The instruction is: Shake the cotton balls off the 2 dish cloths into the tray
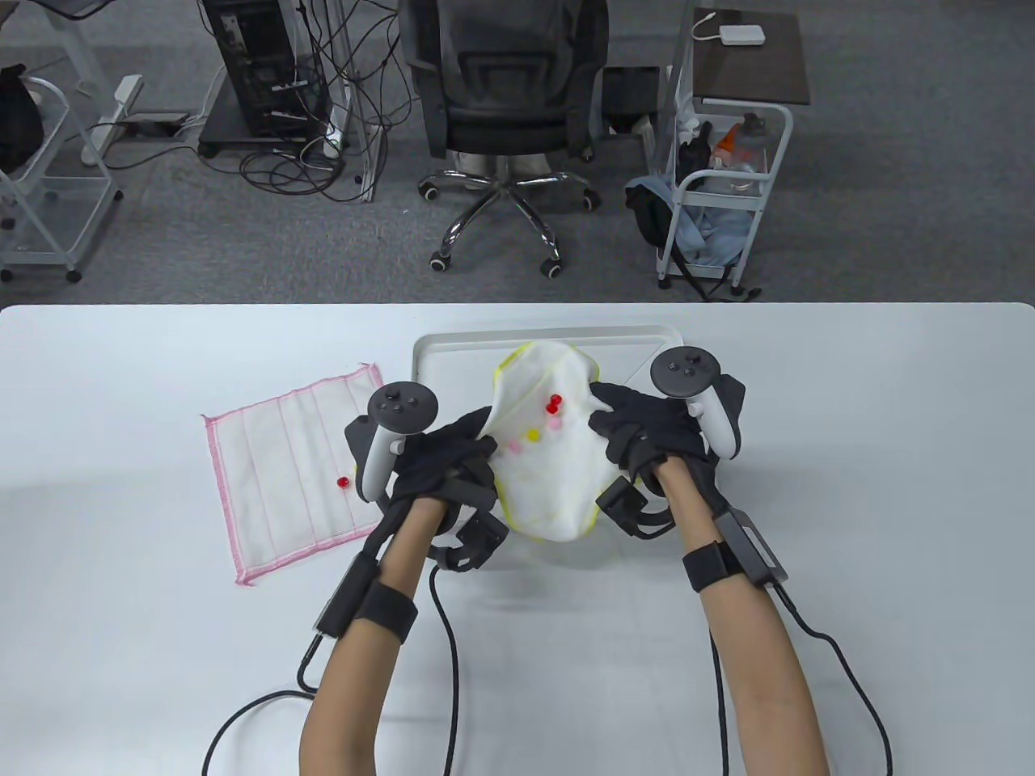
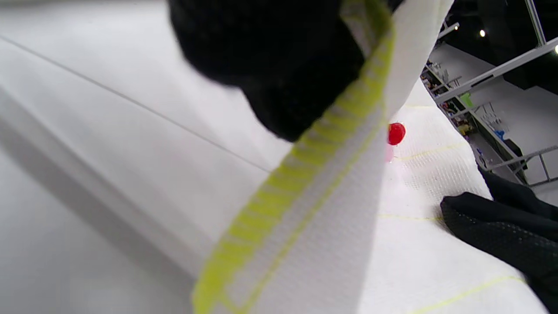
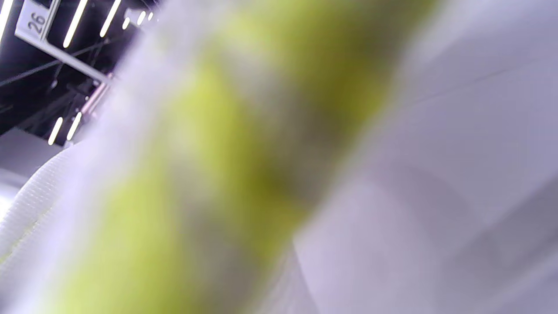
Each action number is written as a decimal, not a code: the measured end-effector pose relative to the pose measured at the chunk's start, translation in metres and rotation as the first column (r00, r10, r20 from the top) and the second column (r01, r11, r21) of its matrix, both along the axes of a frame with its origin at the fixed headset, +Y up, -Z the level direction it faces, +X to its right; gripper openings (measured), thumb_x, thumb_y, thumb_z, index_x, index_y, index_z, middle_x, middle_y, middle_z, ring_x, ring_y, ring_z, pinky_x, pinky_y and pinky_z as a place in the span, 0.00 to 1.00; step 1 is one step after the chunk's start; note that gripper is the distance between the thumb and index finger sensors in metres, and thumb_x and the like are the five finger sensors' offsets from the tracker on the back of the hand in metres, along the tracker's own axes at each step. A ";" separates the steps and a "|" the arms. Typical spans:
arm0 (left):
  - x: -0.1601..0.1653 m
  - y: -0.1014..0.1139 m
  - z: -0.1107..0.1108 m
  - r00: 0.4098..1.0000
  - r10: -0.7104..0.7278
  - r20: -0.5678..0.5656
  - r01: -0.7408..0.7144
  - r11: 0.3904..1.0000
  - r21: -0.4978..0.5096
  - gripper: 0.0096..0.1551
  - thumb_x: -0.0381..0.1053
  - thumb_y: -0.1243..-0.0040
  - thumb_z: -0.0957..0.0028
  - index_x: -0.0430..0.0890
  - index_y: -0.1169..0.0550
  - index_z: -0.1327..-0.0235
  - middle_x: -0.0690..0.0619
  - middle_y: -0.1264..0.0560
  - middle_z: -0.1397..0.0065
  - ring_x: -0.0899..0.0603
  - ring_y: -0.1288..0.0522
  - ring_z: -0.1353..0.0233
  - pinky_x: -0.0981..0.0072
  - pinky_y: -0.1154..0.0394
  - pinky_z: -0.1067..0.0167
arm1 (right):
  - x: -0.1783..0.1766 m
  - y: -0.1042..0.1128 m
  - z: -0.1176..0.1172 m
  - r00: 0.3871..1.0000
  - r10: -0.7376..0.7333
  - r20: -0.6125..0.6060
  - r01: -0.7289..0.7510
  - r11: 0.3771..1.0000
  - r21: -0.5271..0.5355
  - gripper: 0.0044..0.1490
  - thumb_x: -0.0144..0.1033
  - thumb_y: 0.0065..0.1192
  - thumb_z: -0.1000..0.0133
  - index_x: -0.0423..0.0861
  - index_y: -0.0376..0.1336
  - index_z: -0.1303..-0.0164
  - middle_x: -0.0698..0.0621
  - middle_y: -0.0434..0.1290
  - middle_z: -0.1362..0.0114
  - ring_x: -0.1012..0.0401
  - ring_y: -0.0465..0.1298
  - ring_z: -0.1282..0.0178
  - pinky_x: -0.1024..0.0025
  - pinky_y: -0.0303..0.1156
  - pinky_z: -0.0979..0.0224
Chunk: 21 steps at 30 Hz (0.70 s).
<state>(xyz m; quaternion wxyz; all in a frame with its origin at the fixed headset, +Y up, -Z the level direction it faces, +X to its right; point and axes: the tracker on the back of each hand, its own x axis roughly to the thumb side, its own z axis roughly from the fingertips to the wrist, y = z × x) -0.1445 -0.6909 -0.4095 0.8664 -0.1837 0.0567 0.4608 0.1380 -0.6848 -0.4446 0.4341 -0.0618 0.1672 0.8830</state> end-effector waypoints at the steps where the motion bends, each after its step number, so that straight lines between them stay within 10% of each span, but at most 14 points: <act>1: -0.001 -0.001 -0.006 1.000 0.012 -0.012 -0.012 1.000 0.004 0.26 0.48 0.45 0.41 0.64 0.34 0.29 0.47 0.25 0.34 0.55 0.13 0.60 0.85 0.13 0.69 | -0.002 -0.001 -0.005 1.000 -0.003 0.009 0.003 1.000 0.004 0.28 0.29 0.61 0.40 0.52 0.59 0.28 0.41 0.67 0.33 0.55 0.80 0.61 0.74 0.79 0.66; 8: -0.002 0.010 -0.031 1.000 -0.006 -0.025 0.006 1.000 0.027 0.30 0.53 0.45 0.40 0.64 0.39 0.25 0.47 0.28 0.29 0.52 0.13 0.54 0.84 0.13 0.65 | -0.019 -0.008 -0.024 0.997 -0.066 -0.038 0.066 0.998 -0.008 0.32 0.31 0.48 0.36 0.52 0.41 0.25 0.44 0.55 0.26 0.50 0.71 0.44 0.66 0.75 0.48; 21: 0.004 -0.021 -0.029 0.970 0.234 -0.073 -0.218 0.960 0.175 0.31 0.52 0.49 0.38 0.66 0.43 0.24 0.46 0.37 0.21 0.42 0.23 0.33 0.68 0.17 0.41 | -0.035 -0.028 -0.021 0.980 -0.195 -0.024 0.197 0.968 0.156 0.27 0.30 0.48 0.37 0.55 0.44 0.31 0.48 0.52 0.22 0.47 0.61 0.29 0.50 0.62 0.25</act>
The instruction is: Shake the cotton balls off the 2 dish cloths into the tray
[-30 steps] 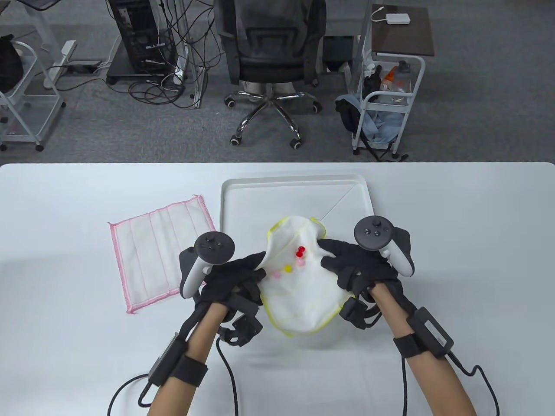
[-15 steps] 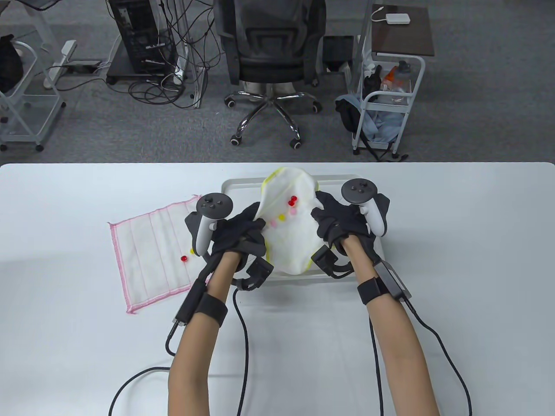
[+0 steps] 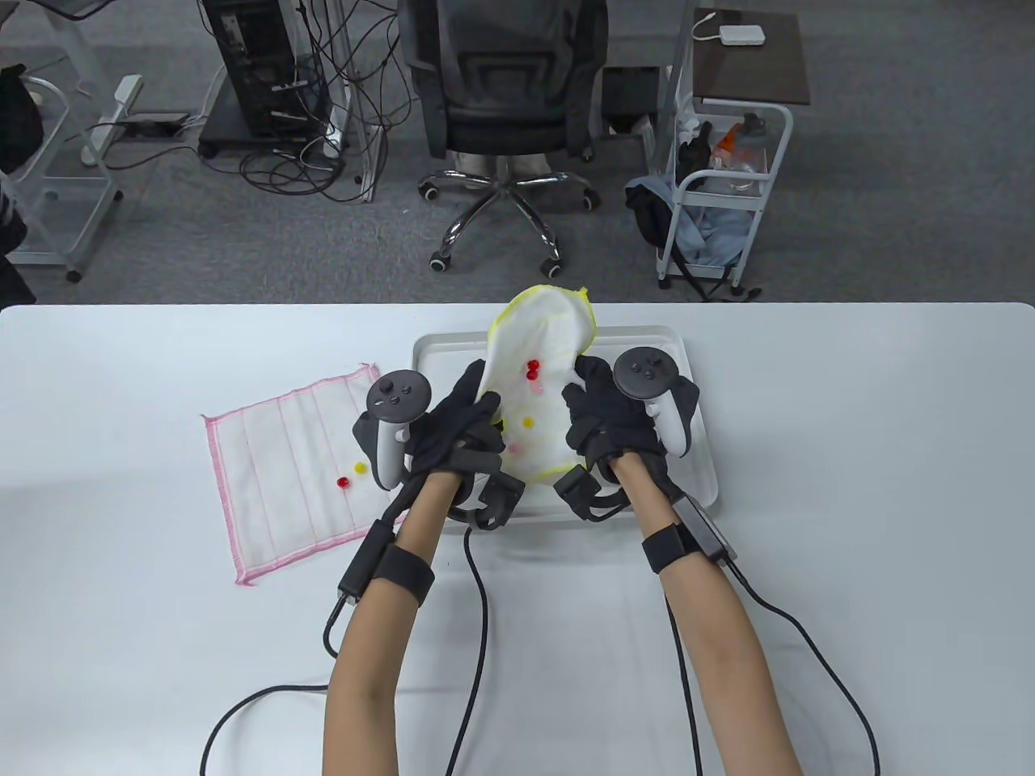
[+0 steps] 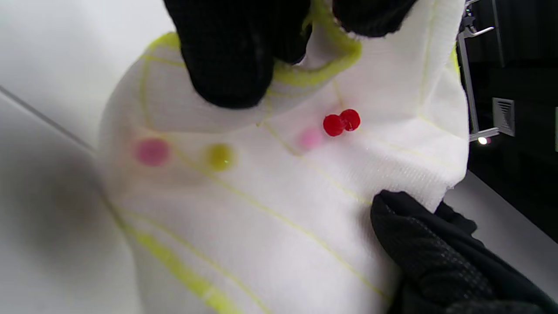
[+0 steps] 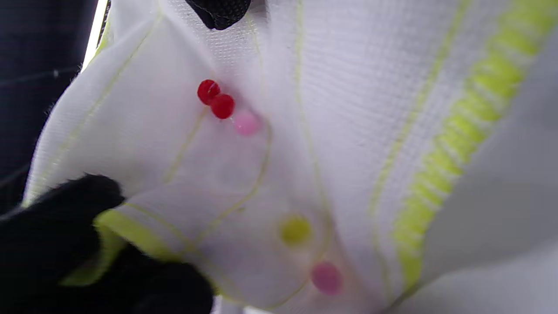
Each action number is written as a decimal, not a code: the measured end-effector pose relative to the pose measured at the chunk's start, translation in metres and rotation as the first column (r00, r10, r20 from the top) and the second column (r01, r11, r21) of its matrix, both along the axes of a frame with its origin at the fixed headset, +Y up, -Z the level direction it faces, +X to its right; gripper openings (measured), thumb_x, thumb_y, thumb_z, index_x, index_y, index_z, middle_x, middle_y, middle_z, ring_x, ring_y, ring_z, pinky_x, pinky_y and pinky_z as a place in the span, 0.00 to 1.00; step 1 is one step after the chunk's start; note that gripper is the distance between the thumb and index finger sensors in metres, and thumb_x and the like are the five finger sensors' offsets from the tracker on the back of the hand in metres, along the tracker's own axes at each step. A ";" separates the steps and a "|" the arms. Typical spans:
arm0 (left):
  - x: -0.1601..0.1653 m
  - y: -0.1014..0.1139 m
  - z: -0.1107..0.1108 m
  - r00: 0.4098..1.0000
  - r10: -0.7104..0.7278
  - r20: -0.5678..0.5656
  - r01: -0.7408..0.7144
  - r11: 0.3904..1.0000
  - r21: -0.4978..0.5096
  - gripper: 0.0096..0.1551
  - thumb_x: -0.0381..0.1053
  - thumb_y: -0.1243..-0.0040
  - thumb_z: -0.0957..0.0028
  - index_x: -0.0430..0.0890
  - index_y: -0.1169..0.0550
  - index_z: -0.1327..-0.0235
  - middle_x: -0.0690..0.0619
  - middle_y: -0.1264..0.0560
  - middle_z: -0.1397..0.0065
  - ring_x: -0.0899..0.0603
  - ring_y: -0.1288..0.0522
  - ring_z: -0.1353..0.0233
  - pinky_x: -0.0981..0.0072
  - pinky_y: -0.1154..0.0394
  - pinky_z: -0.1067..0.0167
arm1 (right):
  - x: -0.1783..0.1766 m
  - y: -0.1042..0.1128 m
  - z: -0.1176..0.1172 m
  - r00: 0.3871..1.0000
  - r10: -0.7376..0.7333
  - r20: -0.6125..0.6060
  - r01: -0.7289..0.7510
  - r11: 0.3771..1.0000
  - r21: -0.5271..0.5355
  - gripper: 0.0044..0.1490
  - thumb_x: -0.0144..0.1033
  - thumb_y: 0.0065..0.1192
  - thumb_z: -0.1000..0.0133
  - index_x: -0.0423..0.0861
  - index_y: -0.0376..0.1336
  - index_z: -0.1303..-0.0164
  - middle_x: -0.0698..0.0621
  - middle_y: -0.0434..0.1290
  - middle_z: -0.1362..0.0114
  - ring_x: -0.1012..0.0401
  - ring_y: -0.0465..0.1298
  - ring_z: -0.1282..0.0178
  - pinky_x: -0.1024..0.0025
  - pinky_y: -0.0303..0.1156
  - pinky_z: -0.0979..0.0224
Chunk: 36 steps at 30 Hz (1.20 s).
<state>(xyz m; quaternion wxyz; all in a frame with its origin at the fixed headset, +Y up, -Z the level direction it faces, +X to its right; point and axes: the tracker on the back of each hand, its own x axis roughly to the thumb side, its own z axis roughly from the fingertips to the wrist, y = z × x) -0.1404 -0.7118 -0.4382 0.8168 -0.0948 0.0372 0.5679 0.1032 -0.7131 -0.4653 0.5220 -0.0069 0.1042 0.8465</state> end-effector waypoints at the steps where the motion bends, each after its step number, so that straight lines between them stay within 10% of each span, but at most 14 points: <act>1: 0.001 -0.001 -0.001 0.999 -0.033 0.009 0.033 0.999 -0.010 0.31 0.52 0.49 0.38 0.66 0.43 0.24 0.46 0.38 0.20 0.41 0.25 0.31 0.66 0.18 0.39 | -0.001 0.000 -0.002 0.998 0.049 -0.027 -0.050 0.998 -0.043 0.28 0.29 0.48 0.37 0.54 0.44 0.31 0.47 0.51 0.21 0.46 0.60 0.28 0.49 0.61 0.24; 6: 0.010 0.010 0.004 0.998 0.041 0.052 -0.044 0.998 0.054 0.31 0.52 0.49 0.38 0.68 0.43 0.24 0.47 0.42 0.18 0.38 0.33 0.23 0.53 0.25 0.29 | -0.001 0.005 0.007 0.996 -0.084 -0.002 0.084 0.995 0.054 0.27 0.29 0.49 0.37 0.56 0.45 0.31 0.49 0.49 0.19 0.46 0.57 0.25 0.47 0.57 0.20; 9: 0.015 0.015 0.006 0.996 0.001 0.088 -0.006 0.998 0.057 0.31 0.52 0.50 0.37 0.67 0.45 0.23 0.45 0.45 0.17 0.36 0.36 0.23 0.51 0.28 0.27 | 0.000 0.007 0.010 0.996 0.078 -0.046 -0.075 0.995 0.061 0.28 0.32 0.46 0.36 0.57 0.42 0.31 0.49 0.46 0.19 0.47 0.55 0.24 0.48 0.56 0.19; 16: 0.027 0.035 0.027 0.987 0.109 0.115 -0.133 0.965 0.227 0.31 0.52 0.50 0.37 0.69 0.45 0.23 0.48 0.47 0.15 0.36 0.38 0.20 0.48 0.31 0.24 | 0.002 0.027 0.036 0.983 -0.176 -0.049 0.182 0.942 0.280 0.27 0.31 0.51 0.38 0.58 0.46 0.32 0.52 0.51 0.19 0.49 0.58 0.23 0.48 0.56 0.18; 25: 0.028 0.029 0.035 0.986 0.135 0.098 -0.153 0.966 0.208 0.30 0.51 0.51 0.37 0.65 0.44 0.23 0.44 0.47 0.17 0.33 0.39 0.23 0.47 0.31 0.26 | 0.010 0.025 0.045 0.995 -0.014 -0.101 0.043 0.957 0.287 0.27 0.29 0.52 0.39 0.53 0.48 0.32 0.46 0.53 0.21 0.45 0.62 0.27 0.46 0.61 0.24; 28: 0.039 0.044 0.053 0.967 0.190 0.167 -0.242 0.891 0.385 0.30 0.51 0.48 0.38 0.70 0.41 0.25 0.51 0.41 0.16 0.39 0.36 0.20 0.44 0.31 0.25 | 0.015 0.047 0.081 0.975 -0.209 -0.076 0.216 0.803 0.556 0.27 0.28 0.55 0.39 0.55 0.51 0.33 0.49 0.58 0.22 0.48 0.65 0.28 0.48 0.63 0.23; 31: 0.042 0.045 0.051 0.980 0.104 0.168 -0.155 0.931 0.329 0.30 0.53 0.52 0.36 0.66 0.46 0.22 0.48 0.46 0.16 0.35 0.40 0.20 0.43 0.34 0.24 | 0.015 0.040 0.062 0.997 0.047 -0.055 -0.022 0.918 0.397 0.27 0.29 0.54 0.40 0.53 0.50 0.33 0.47 0.57 0.22 0.47 0.65 0.28 0.47 0.63 0.25; 33: 0.048 0.048 0.064 0.959 0.216 0.185 -0.273 0.883 0.383 0.31 0.53 0.50 0.37 0.68 0.44 0.23 0.51 0.46 0.14 0.35 0.40 0.20 0.43 0.33 0.24 | 0.019 0.041 0.075 0.981 -0.039 -0.188 0.122 0.881 0.457 0.27 0.30 0.51 0.36 0.54 0.46 0.31 0.47 0.53 0.21 0.47 0.62 0.26 0.47 0.61 0.23; 35: 0.048 0.046 0.057 0.967 0.189 0.171 -0.244 0.880 0.408 0.29 0.52 0.49 0.37 0.70 0.41 0.24 0.54 0.40 0.16 0.41 0.36 0.20 0.45 0.31 0.25 | 0.019 0.041 0.086 0.967 -0.255 -0.005 0.206 0.767 0.607 0.26 0.27 0.58 0.41 0.53 0.54 0.34 0.48 0.61 0.24 0.47 0.67 0.29 0.47 0.64 0.25; 36: 0.047 0.044 0.054 0.976 0.155 0.155 -0.202 0.911 0.359 0.29 0.53 0.51 0.37 0.68 0.43 0.23 0.51 0.42 0.16 0.39 0.37 0.21 0.46 0.31 0.25 | 0.019 0.037 0.077 0.991 -0.136 -0.005 0.118 0.838 0.533 0.26 0.27 0.57 0.41 0.53 0.53 0.33 0.47 0.60 0.23 0.46 0.66 0.29 0.46 0.64 0.25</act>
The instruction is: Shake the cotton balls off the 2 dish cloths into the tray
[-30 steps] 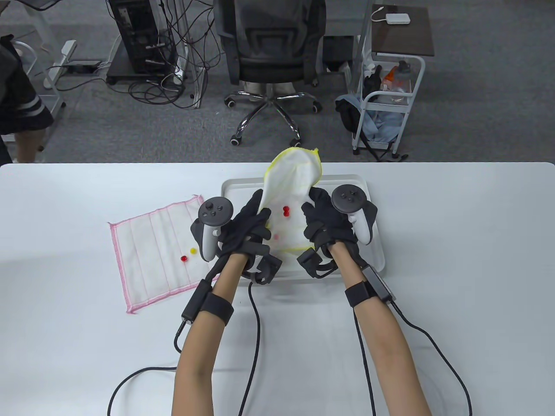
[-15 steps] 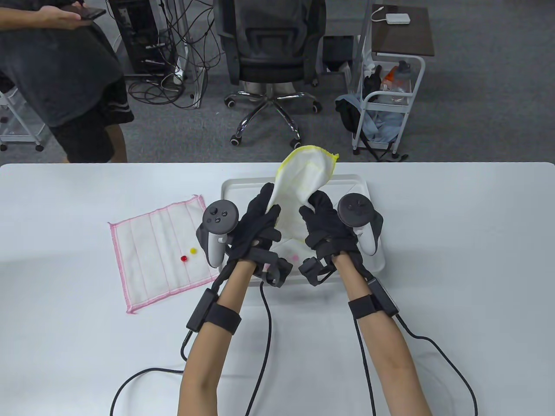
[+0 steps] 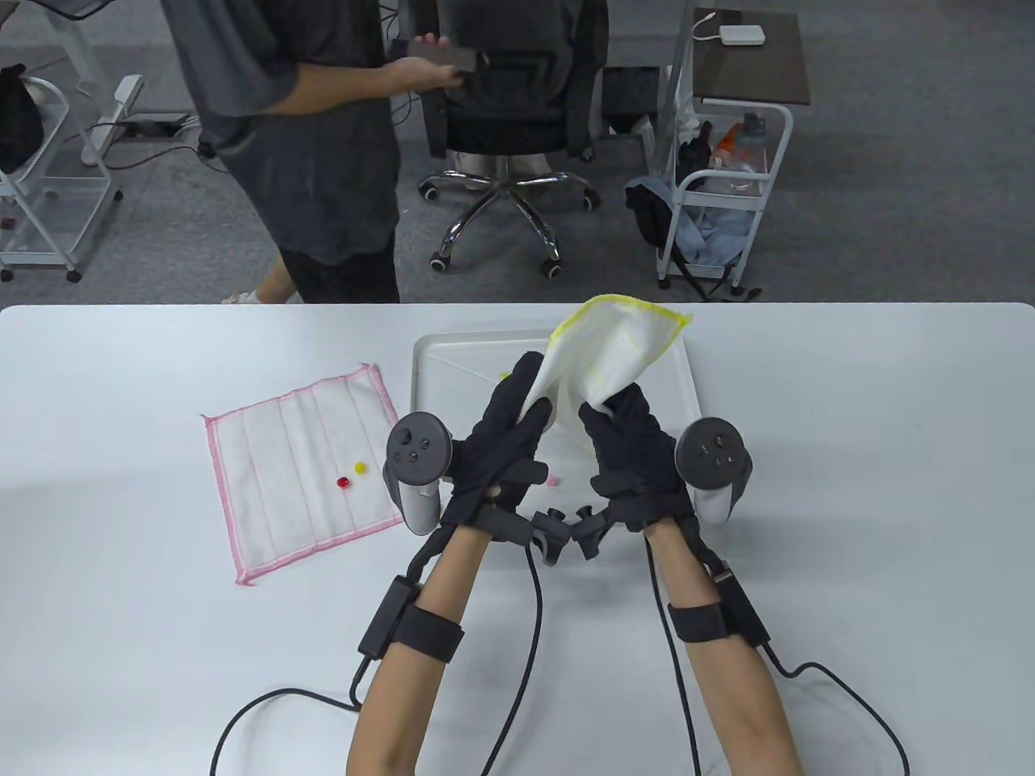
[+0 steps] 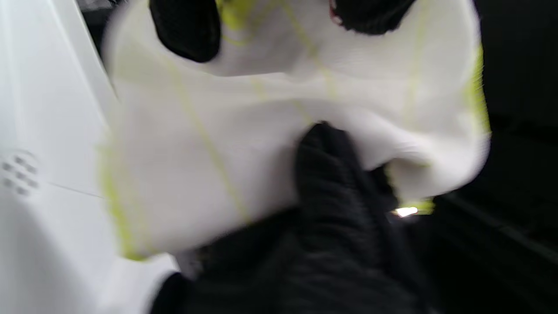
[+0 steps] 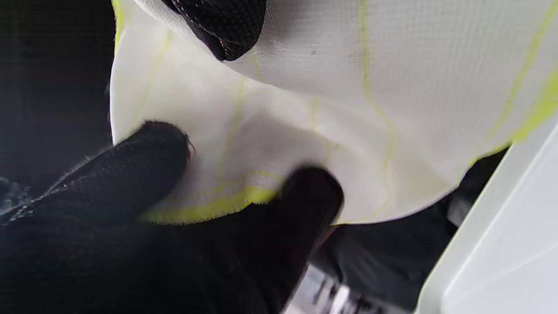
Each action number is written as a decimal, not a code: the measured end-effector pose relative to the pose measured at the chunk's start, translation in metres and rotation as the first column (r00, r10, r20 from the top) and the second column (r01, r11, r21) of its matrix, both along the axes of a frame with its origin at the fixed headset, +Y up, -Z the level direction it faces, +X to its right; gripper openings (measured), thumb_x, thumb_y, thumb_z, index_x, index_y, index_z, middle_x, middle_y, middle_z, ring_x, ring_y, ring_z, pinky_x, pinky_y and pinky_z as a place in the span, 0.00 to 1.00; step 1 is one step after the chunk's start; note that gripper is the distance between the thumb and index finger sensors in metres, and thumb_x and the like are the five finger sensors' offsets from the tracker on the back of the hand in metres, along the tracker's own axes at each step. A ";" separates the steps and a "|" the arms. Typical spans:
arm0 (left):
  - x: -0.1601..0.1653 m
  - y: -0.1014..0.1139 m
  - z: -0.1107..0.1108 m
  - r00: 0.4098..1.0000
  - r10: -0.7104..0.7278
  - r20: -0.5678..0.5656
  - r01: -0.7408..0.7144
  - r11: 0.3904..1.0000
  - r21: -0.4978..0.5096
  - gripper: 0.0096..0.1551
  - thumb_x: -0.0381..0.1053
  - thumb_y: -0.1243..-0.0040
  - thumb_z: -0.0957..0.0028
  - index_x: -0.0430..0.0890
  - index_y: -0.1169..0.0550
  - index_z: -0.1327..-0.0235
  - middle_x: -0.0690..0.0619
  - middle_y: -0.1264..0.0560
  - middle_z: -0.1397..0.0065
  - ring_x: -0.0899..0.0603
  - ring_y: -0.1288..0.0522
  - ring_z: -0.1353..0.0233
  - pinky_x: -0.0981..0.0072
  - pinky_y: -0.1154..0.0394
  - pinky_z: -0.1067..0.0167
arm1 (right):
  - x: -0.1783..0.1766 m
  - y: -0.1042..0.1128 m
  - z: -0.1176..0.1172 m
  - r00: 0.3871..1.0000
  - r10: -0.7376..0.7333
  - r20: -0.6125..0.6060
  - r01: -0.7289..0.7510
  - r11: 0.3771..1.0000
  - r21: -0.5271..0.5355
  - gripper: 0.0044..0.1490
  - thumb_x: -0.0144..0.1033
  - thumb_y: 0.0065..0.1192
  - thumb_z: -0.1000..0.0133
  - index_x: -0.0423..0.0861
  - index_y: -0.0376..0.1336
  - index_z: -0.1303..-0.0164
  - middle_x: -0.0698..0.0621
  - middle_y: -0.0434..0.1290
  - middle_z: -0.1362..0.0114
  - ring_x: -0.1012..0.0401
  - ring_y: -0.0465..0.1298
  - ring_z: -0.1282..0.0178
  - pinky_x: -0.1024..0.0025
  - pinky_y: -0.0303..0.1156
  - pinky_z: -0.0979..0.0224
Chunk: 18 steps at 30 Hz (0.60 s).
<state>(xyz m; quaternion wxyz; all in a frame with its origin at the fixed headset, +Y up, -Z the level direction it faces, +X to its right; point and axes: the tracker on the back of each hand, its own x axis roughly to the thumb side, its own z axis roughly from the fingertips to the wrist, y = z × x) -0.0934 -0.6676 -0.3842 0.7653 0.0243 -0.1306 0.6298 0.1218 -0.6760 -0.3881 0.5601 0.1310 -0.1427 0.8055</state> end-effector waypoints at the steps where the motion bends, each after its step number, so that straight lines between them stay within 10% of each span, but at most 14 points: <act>1: 0.002 -0.001 0.002 0.999 0.011 0.045 -0.011 1.000 -0.005 0.30 0.53 0.53 0.35 0.65 0.45 0.22 0.51 0.46 0.15 0.36 0.41 0.20 0.44 0.33 0.24 | 0.001 -0.002 -0.003 0.986 0.133 -0.096 -0.142 0.986 -0.092 0.27 0.28 0.54 0.39 0.51 0.49 0.32 0.45 0.57 0.23 0.45 0.65 0.29 0.46 0.64 0.27; 2: 0.007 0.001 0.010 0.994 0.072 0.077 -0.074 0.997 0.031 0.30 0.53 0.52 0.35 0.66 0.45 0.22 0.51 0.48 0.15 0.36 0.41 0.20 0.45 0.33 0.24 | 0.002 0.000 0.005 0.971 0.123 -0.202 -0.136 0.990 -0.047 0.27 0.29 0.51 0.37 0.52 0.46 0.31 0.47 0.54 0.21 0.47 0.63 0.26 0.47 0.62 0.23; 4: 0.010 0.004 0.014 0.988 0.147 0.056 -0.152 0.983 0.103 0.29 0.51 0.46 0.38 0.69 0.38 0.25 0.55 0.37 0.17 0.40 0.36 0.19 0.44 0.31 0.24 | 0.003 0.000 0.013 0.999 -0.034 -0.030 0.037 0.994 0.104 0.26 0.30 0.57 0.40 0.57 0.53 0.34 0.51 0.61 0.23 0.50 0.68 0.29 0.49 0.65 0.25; 5: 0.008 0.000 0.005 0.999 0.015 0.037 -0.017 0.998 0.068 0.29 0.53 0.48 0.37 0.68 0.40 0.24 0.55 0.39 0.17 0.41 0.37 0.19 0.45 0.31 0.24 | 0.005 -0.004 0.006 0.995 -0.047 0.089 0.041 0.997 0.064 0.26 0.30 0.59 0.42 0.55 0.55 0.35 0.50 0.64 0.25 0.49 0.72 0.33 0.51 0.71 0.30; 7: 0.008 -0.005 0.009 0.991 -0.128 0.041 0.124 0.989 0.078 0.30 0.55 0.52 0.36 0.64 0.45 0.22 0.53 0.44 0.15 0.35 0.43 0.18 0.42 0.34 0.24 | 0.007 -0.007 0.006 0.993 0.097 -0.073 -0.100 0.995 -0.030 0.26 0.29 0.58 0.40 0.52 0.54 0.33 0.47 0.63 0.25 0.47 0.74 0.36 0.52 0.73 0.34; 14: -0.020 0.007 0.047 0.984 -0.179 0.020 0.174 0.972 0.156 0.39 0.62 0.48 0.40 0.62 0.50 0.19 0.49 0.50 0.13 0.31 0.51 0.17 0.35 0.40 0.23 | 0.058 0.015 0.023 0.985 -0.142 0.098 0.152 0.983 -0.107 0.26 0.28 0.62 0.41 0.49 0.59 0.34 0.44 0.70 0.30 0.51 0.83 0.49 0.60 0.81 0.51; 18: -0.052 0.010 0.083 0.821 -0.556 -0.128 0.570 0.798 0.194 0.47 0.70 0.50 0.43 0.62 0.55 0.17 0.49 0.60 0.11 0.30 0.62 0.17 0.28 0.54 0.23 | 0.112 0.023 0.032 0.951 -0.203 0.233 0.243 0.957 -0.158 0.25 0.28 0.63 0.41 0.48 0.60 0.34 0.43 0.71 0.31 0.51 0.84 0.52 0.64 0.83 0.56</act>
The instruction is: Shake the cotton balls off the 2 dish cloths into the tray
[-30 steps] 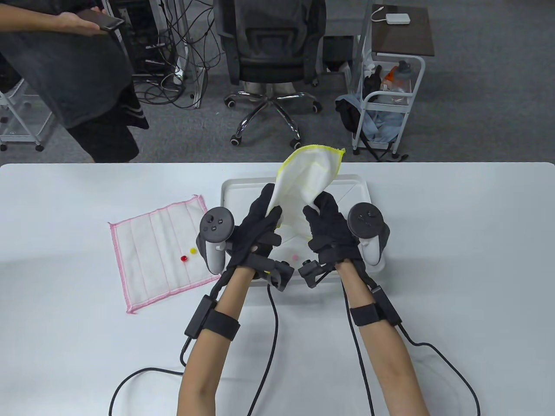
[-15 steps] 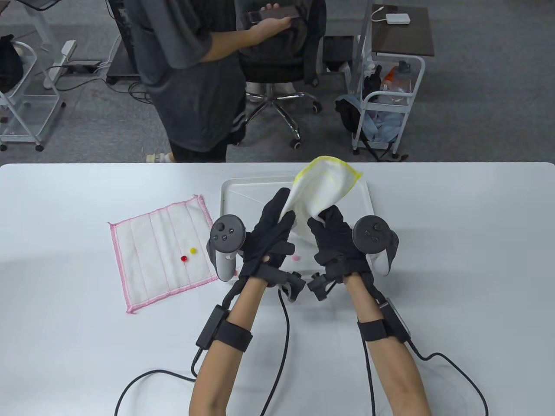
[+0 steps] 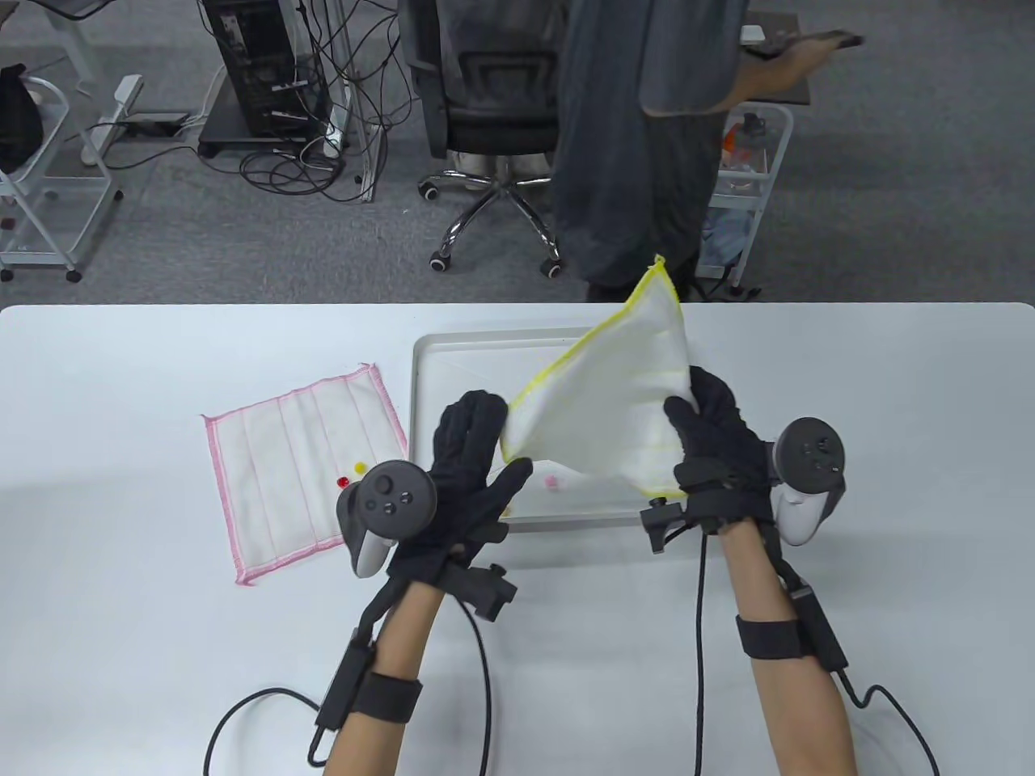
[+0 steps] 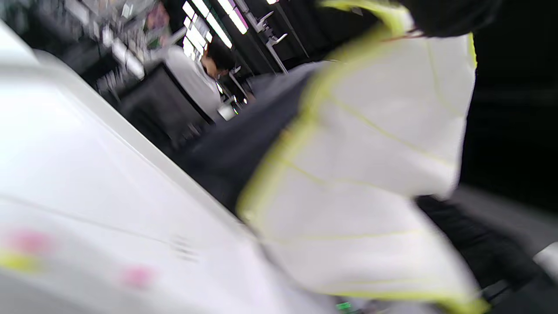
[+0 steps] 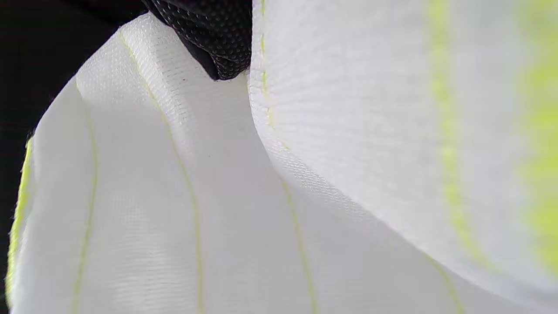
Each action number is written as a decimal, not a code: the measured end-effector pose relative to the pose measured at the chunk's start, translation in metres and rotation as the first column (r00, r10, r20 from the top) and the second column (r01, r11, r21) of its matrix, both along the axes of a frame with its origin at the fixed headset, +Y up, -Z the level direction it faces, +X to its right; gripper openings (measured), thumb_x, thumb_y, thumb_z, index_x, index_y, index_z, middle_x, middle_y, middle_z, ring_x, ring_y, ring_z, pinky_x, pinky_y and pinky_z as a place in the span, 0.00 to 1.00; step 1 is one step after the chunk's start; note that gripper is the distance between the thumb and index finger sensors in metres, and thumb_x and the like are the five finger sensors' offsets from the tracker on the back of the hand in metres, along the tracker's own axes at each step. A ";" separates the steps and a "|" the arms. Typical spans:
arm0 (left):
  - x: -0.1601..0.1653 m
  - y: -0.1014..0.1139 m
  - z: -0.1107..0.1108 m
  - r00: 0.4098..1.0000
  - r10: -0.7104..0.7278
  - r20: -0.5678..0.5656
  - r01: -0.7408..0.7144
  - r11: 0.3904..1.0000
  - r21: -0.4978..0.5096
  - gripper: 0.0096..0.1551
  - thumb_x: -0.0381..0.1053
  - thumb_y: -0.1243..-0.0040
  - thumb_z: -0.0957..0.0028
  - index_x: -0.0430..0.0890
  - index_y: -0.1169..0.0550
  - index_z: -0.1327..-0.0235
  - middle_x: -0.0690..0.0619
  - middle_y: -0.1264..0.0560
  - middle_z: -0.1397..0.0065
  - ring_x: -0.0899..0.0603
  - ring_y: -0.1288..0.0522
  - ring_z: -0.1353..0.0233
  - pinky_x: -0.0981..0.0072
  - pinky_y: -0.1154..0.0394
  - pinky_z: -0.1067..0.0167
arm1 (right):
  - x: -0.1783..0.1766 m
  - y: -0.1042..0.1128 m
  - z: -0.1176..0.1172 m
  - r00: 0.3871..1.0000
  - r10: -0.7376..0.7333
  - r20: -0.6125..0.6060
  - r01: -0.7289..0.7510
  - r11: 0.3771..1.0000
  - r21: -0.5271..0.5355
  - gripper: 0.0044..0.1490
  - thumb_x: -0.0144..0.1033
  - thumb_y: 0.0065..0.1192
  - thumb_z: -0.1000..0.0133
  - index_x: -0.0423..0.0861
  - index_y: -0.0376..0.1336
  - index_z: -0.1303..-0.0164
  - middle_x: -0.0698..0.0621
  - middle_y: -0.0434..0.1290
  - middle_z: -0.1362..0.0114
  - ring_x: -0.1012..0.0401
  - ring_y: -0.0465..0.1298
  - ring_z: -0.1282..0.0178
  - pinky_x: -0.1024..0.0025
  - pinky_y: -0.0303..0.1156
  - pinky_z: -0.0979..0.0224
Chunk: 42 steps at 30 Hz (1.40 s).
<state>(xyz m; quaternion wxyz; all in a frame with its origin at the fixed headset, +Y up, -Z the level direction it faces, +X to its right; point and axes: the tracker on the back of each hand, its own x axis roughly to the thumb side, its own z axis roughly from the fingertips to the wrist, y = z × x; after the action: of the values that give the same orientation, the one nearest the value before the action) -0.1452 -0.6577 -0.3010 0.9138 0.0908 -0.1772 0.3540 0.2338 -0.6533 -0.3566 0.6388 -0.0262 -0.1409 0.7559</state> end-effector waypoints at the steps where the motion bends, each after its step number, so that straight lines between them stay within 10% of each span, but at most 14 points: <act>1: -0.005 -0.001 0.010 0.994 -0.106 -0.030 0.107 0.994 0.014 0.47 0.72 0.52 0.44 0.62 0.55 0.17 0.49 0.61 0.11 0.30 0.63 0.17 0.27 0.56 0.24 | 0.012 -0.001 0.001 0.999 -0.027 0.043 0.028 0.999 -0.016 0.25 0.28 0.63 0.41 0.48 0.60 0.34 0.43 0.71 0.31 0.51 0.84 0.52 0.64 0.83 0.56; 6: -0.017 -0.025 0.058 0.853 -0.517 -0.073 0.516 0.856 -0.037 0.47 0.77 0.63 0.44 0.63 0.58 0.16 0.48 0.65 0.10 0.29 0.67 0.17 0.24 0.60 0.26 | 0.088 -0.017 0.010 0.929 -0.226 0.292 0.270 0.955 -0.121 0.26 0.29 0.61 0.40 0.47 0.57 0.32 0.42 0.68 0.29 0.50 0.83 0.49 0.63 0.83 0.56; 10: -0.006 -0.062 0.076 0.825 -0.564 -0.017 0.564 0.823 0.074 0.45 0.77 0.65 0.45 0.62 0.53 0.15 0.48 0.59 0.10 0.30 0.61 0.16 0.26 0.57 0.25 | 0.127 -0.034 0.013 0.875 -0.283 0.393 0.363 0.920 -0.146 0.27 0.30 0.59 0.39 0.48 0.56 0.30 0.43 0.66 0.25 0.47 0.79 0.40 0.57 0.81 0.47; 13: 0.008 -0.069 0.076 0.681 -0.732 0.013 0.731 0.681 0.022 0.45 0.79 0.70 0.46 0.64 0.57 0.16 0.49 0.64 0.11 0.32 0.64 0.16 0.27 0.60 0.25 | 0.142 -0.050 0.009 0.831 -0.329 0.448 0.439 0.883 -0.166 0.27 0.31 0.59 0.39 0.48 0.55 0.29 0.43 0.65 0.25 0.47 0.78 0.38 0.57 0.81 0.45; 24: 0.002 -0.076 0.075 0.700 -0.714 0.005 0.714 0.699 -0.039 0.45 0.78 0.70 0.46 0.63 0.56 0.16 0.46 0.63 0.11 0.31 0.63 0.16 0.28 0.59 0.25 | 0.166 -0.113 0.009 0.742 -0.307 0.596 0.507 0.839 -0.199 0.36 0.34 0.53 0.39 0.43 0.45 0.24 0.37 0.50 0.19 0.42 0.65 0.25 0.51 0.71 0.29; 33: 0.005 -0.078 0.077 0.670 -0.742 0.019 0.742 0.669 -0.037 0.45 0.79 0.71 0.46 0.63 0.56 0.16 0.47 0.63 0.11 0.31 0.63 0.16 0.28 0.59 0.25 | 0.143 -0.090 0.039 0.959 0.197 0.203 -0.090 0.892 -0.442 0.53 0.55 0.47 0.39 0.45 0.25 0.21 0.37 0.16 0.22 0.35 0.21 0.25 0.33 0.37 0.23; 38: 0.003 -0.079 0.077 0.667 -0.745 0.017 0.745 0.665 -0.050 0.46 0.79 0.71 0.46 0.63 0.57 0.16 0.47 0.64 0.11 0.31 0.63 0.16 0.27 0.59 0.25 | 0.105 -0.068 0.068 0.780 0.626 -0.007 -0.575 0.711 -0.405 0.53 0.59 0.48 0.40 0.49 0.28 0.20 0.42 0.18 0.19 0.40 0.19 0.23 0.35 0.35 0.21; 42: 0.000 -0.081 0.076 0.662 -0.749 0.016 0.748 0.660 -0.075 0.46 0.79 0.71 0.46 0.63 0.58 0.16 0.47 0.64 0.11 0.31 0.64 0.16 0.27 0.59 0.25 | 0.049 -0.073 0.096 0.468 0.839 -0.277 -0.884 0.438 -0.167 0.51 0.60 0.46 0.41 0.53 0.29 0.20 0.47 0.18 0.18 0.45 0.18 0.23 0.37 0.31 0.21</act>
<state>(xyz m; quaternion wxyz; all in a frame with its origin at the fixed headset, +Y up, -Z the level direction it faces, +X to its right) -0.1455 -0.7387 -0.2249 0.9827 -0.0216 -0.1780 -0.0470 0.2826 -0.7261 -0.2606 0.1608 0.0150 0.0262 0.9865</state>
